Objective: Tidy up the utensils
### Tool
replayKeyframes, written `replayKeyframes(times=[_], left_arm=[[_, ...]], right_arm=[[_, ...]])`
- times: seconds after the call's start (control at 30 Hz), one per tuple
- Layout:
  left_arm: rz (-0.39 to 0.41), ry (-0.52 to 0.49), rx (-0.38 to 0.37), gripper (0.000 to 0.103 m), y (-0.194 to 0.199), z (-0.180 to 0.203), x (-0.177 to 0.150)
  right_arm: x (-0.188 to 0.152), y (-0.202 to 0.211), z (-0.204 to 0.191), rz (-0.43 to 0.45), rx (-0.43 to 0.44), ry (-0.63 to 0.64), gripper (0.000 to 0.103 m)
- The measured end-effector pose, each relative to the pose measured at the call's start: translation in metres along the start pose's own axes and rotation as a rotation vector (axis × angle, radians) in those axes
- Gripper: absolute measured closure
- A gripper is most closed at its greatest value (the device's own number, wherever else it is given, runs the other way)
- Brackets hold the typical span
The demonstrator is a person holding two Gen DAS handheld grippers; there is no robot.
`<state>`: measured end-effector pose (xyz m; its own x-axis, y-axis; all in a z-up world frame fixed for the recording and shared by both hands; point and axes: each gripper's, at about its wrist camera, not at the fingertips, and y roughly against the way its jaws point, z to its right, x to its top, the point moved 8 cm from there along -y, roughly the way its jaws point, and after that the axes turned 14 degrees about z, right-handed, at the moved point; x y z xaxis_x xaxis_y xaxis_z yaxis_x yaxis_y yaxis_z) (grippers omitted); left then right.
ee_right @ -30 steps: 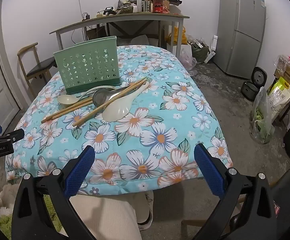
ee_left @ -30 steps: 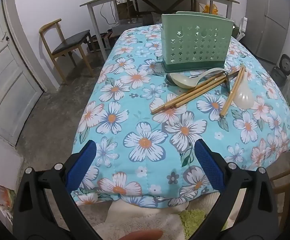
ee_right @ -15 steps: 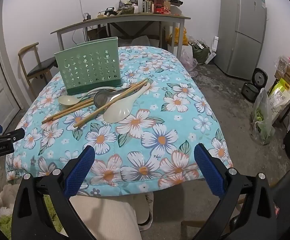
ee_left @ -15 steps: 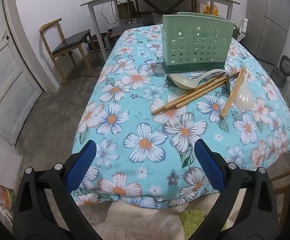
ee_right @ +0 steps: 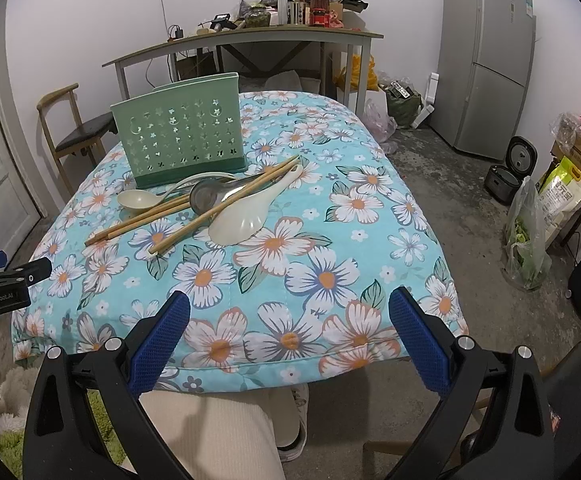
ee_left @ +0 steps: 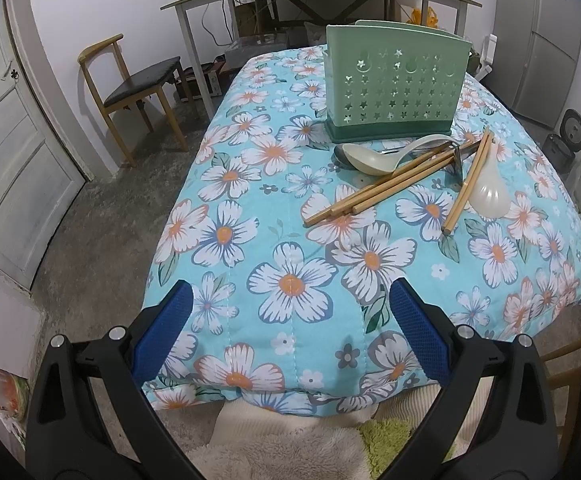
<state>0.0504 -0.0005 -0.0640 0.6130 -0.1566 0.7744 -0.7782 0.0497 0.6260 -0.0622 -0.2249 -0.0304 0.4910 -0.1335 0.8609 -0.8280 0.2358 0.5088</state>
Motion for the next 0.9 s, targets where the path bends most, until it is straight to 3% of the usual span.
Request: replayKeyframes(times=[0.9], left_arm=[[-0.006, -0.001, -0.001, 0.008, -0.0020, -0.0002, -0.0020]], right_arm=[[-0.0021, -0.0010, -0.0025, -0.001, 0.006, 0.002, 0.006]])
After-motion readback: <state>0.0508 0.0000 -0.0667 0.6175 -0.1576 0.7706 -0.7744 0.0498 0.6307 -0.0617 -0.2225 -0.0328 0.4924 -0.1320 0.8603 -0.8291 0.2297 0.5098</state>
